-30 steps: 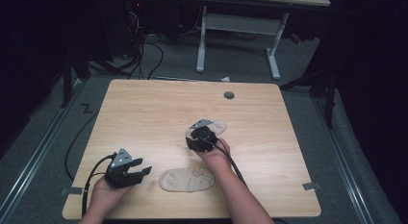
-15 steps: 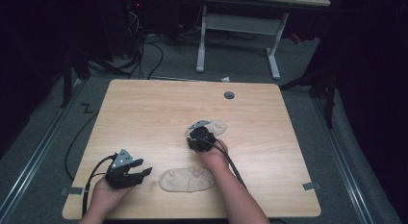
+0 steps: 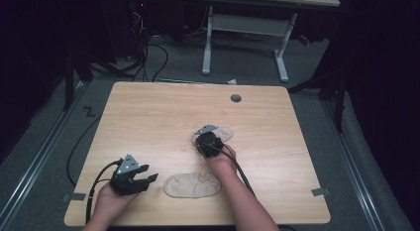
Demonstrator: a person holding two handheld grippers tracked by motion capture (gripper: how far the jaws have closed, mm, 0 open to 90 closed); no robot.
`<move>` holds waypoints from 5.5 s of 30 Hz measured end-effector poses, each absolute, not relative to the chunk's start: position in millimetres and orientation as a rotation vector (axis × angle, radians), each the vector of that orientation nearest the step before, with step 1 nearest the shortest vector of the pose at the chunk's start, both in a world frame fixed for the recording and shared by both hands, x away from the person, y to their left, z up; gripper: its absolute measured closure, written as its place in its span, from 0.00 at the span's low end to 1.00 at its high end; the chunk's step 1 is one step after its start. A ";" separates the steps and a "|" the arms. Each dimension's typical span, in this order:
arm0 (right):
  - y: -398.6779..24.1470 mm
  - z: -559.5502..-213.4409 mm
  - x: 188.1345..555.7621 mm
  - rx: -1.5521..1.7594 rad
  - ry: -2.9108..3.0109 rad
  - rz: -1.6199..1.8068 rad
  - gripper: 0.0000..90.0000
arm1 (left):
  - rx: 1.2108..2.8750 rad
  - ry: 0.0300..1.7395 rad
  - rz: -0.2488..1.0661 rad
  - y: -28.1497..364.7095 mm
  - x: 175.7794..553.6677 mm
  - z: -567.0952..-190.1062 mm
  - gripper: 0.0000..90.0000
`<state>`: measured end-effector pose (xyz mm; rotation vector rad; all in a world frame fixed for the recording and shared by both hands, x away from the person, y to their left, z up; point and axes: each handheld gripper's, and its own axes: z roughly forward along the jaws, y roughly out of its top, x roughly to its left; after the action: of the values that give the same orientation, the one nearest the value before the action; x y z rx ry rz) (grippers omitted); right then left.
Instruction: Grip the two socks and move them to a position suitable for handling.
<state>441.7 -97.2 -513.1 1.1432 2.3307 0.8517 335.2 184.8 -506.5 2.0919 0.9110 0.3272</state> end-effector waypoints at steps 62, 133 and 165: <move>-53.8 -427.9 370.0 0.892 2.218 1.283 0.93 | 2.101 0.893 0.321 177.8 333.3 -508.8 0.54; -167.0 -525.3 396.3 1.254 2.261 0.908 0.98 | 2.112 0.889 0.329 168.0 332.7 -510.1 0.54; -182.7 -526.1 388.8 1.291 2.246 1.003 0.79 | 2.063 0.968 0.347 110.4 380.8 -530.6 0.74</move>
<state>388.8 -182.7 -526.1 1.2911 2.2458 1.0030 380.8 110.4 -530.6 2.0627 0.9679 0.3466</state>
